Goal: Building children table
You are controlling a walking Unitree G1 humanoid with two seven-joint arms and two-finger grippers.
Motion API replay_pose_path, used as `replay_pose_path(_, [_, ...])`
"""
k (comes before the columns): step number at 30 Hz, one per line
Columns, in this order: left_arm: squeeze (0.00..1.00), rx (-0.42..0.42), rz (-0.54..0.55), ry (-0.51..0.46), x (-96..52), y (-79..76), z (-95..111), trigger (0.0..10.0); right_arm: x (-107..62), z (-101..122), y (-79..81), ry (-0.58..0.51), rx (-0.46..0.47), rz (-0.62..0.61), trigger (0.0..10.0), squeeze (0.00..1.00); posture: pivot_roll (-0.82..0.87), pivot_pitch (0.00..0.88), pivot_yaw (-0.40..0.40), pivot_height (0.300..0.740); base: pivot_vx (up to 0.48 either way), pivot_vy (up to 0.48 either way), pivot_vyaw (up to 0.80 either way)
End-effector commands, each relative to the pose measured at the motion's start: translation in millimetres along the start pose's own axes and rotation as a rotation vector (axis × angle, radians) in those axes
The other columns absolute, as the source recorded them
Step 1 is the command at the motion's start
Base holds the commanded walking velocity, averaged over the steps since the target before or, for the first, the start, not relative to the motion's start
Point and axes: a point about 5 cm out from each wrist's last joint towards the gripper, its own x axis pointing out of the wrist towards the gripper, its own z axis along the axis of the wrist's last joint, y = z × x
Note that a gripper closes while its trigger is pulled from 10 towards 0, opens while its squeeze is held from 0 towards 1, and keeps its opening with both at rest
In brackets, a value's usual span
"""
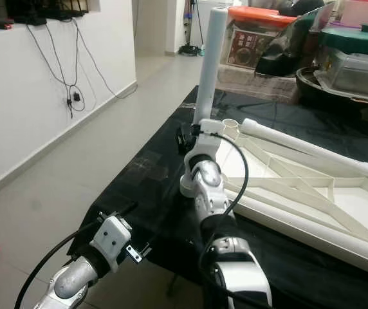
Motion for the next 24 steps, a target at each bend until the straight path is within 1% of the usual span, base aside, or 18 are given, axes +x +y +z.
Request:
replay_pose_path(1, [0.00, 0.000, -0.009, 0.010, -1.1, -2.0, -3, 10.0, 4.4, -6, 21.3, 0.054, 0.021, 0.170, 10.0, 0.00, 0.18, 0.000, -0.074, 0.740, 0.000, 0.000, 0.00])
replay_pose_path(2, [0.00, 0.000, -0.009, 0.010, -1.1, -2.0, -3, 10.0, 4.4, -6, 21.3, 0.054, 0.021, 0.170, 10.0, 0.00, 0.18, 0.000, -0.074, 0.740, 0.000, 0.000, 0.00])
replay_pose_path(3, [0.00, 0.001, -0.010, 0.012, -1.3, -2.0, -3, 10.0, 1.8, -12, 28.6, 0.112, -0.016, 0.306, 10.0, 0.00, 0.19, 0.000, -0.072, 0.740, 0.000, 0.000, 0.00])
replay_pose_path(5, [0.00, 0.001, -0.010, 0.012, -1.3, -2.0, -3, 10.0, 1.8, -12, 28.6, 0.112, -0.016, 0.306, 10.0, 0.00, 0.19, 0.000, -0.072, 0.740, 0.000, 0.000, 0.00])
replay_pose_path(6, [0.00, 0.002, -0.011, 0.013, -1.4, -2.1, -3, 10.0, -2.3, -23, 37.3, 0.187, -0.053, 0.455, 10.0, 0.00, 0.19, 0.000, -0.070, 0.740, 0.000, 0.000, 0.00])
replay_pose_path(7, [0.00, 0.002, -0.011, 0.013, -1.4, -2.1, -3, 10.0, -2.3, -23, 37.3, 0.187, -0.053, 0.455, 10.0, 0.00, 0.19, 0.000, -0.070, 0.740, 0.000, 0.000, 0.00])
replay_pose_path(8, [0.00, 0.003, -0.012, 0.015, -1.5, -2.1, -4, 10.0, -6.6, -33, 46.6, 0.252, -0.106, 0.585, 10.0, 0.00, 0.19, 0.000, -0.075, 0.740, 0.000, 0.000, 0.00])
replay_pose_path(10, [0.00, 0.007, -0.016, 0.017, -1.4, -2.3, -4, 10.0, -11.5, -43, 62.5, 0.309, -0.119, 0.758, 10.0, 0.00, 0.21, 0.000, -0.087, 0.740, 0.000, 0.000, 0.00])
replay_pose_path(11, [0.00, 0.007, -0.016, 0.017, -1.4, -2.3, -4, 10.0, -11.5, -43, 62.5, 0.309, -0.119, 0.758, 10.0, 0.00, 0.21, 0.000, -0.087, 0.740, 0.000, 0.000, 0.00])
replay_pose_path(13, [0.00, 0.009, -0.017, 0.017, -1.1, -2.1, -4, 10.0, -12.7, -43, 68.0, 0.308, -0.110, 0.812, 10.0, 0.00, 0.21, 0.000, -0.087, 0.740, 0.000, 0.000, 0.00])
replay_pose_path(14, [0.00, 0.011, -0.016, 0.016, -0.9, -1.9, -4, 10.0, -14.6, -42, 71.9, 0.307, -0.089, 0.869, 10.0, 0.00, 0.21, 0.000, -0.086, 0.740, 0.000, 0.000, 0.00])
replay_pose_path(18, [0.00, 0.012, -0.015, 0.015, -0.8, -1.6, -3, 10.0, -15.6, -39, 75.0, 0.291, -0.097, 0.915, 10.0, 0.00, 0.20, 0.000, -0.084, 0.740, 0.000, 0.000, 0.00])
replay_pose_path(19, [0.00, 0.011, -0.016, 0.014, -0.9, -1.5, -3, 10.0, -5.2, -37, 70.5, 0.263, -0.131, 0.748, 0.0, 0.00, 0.20, 0.000, -0.081, 0.740, 0.000, 0.000, 0.00])
replay_pose_path(20, [0.00, 0.011, -0.016, 0.014, -0.9, -1.5, -3, 10.0, -5.2, -37, 70.5, 0.263, -0.131, 0.748, 0.0, 0.00, 0.20, 0.000, -0.081, 0.740, 0.000, 0.000, 0.00])
replay_pose_path(21, [0.00, 0.010, -0.016, 0.014, -1.0, -1.5, -3, 10.0, -0.1, -35, 66.8, 0.253, -0.135, 0.651, 0.0, 0.00, 0.20, 0.000, -0.081, 0.740, 0.000, 0.000, 0.00])
replay_pose_path(22, [0.00, 0.010, -0.016, 0.014, -1.0, -1.5, -3, 10.0, -0.1, -35, 66.8, 0.253, -0.135, 0.651, 0.0, 0.00, 0.20, 0.000, -0.081, 0.740, 0.000, 0.000, 0.00])
replay_pose_path(23, [0.00, 0.009, -0.016, 0.014, -1.4, -1.5, -2, 10.0, 4.2, -33, 61.4, 0.228, -0.131, 0.546, 0.0, 0.00, 0.20, 0.000, -0.075, 0.740, 0.000, 0.000, 0.00])
replay_pose_path(24, [0.00, 0.008, -0.015, 0.014, -1.6, -1.4, -2, 10.0, 9.0, -31, 50.7, 0.221, -0.093, 0.376, 0.0, 0.00, 0.20, 0.000, -0.080, 0.740, 0.000, 0.000, 0.00])
